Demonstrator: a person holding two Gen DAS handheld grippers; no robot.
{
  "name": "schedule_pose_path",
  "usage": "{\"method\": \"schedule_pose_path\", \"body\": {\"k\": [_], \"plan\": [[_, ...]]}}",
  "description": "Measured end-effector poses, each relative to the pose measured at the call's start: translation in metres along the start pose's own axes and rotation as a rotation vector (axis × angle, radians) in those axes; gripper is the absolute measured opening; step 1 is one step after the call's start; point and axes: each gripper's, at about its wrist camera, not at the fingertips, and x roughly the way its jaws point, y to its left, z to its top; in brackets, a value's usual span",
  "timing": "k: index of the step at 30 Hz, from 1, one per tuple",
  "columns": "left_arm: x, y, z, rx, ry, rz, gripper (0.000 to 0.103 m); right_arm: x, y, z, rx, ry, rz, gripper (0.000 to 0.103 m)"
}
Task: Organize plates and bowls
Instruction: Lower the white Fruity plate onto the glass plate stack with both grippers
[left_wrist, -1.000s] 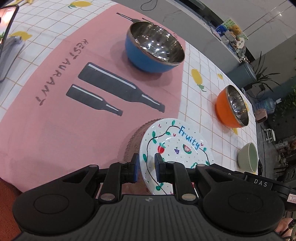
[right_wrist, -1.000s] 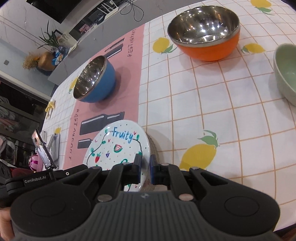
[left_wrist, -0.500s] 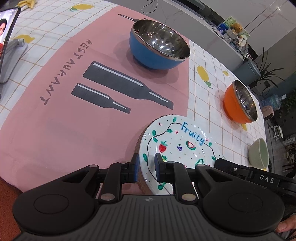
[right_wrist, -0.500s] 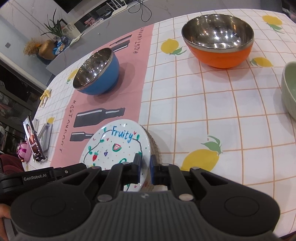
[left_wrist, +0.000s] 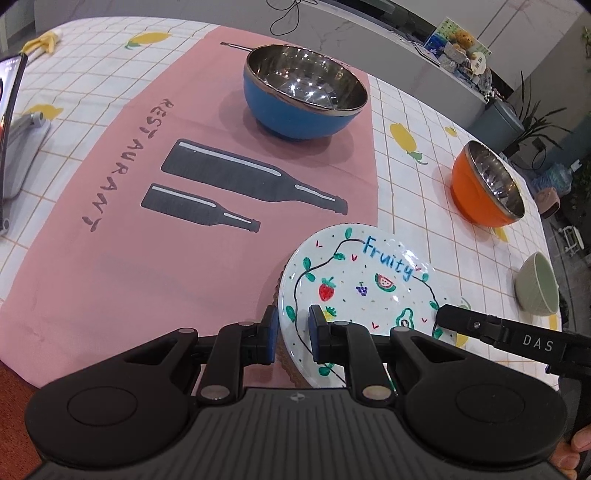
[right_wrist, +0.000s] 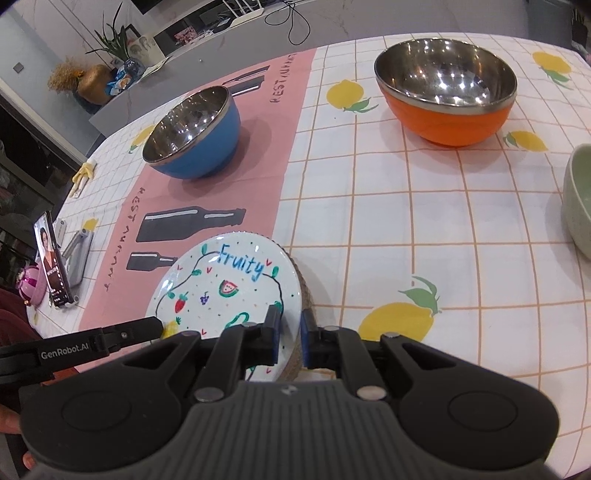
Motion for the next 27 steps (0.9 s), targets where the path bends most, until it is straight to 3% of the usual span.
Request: {"method": "schedule_pose_path", "body": {"k": [19,25,27], "plan": [[0.0035,-0.0043,-0.0037,0.03,0.001,0.032,0.018,0.0034,0.0052,-0.0022,-0.064,-0.011,-0.049,0.007],[-0.001,-0.0058,0.0,0.043,-0.013,0.026,0.018,-0.0008,0.0013,-0.0003,-0.041,-0.02,-0.038,0.013],[-0.0044,-0.0075,0.0033,0.054,-0.026,0.019,0.018,-0.0033,-0.0001,0.0019,-0.033,-0.025,-0.036,0.022]]}}
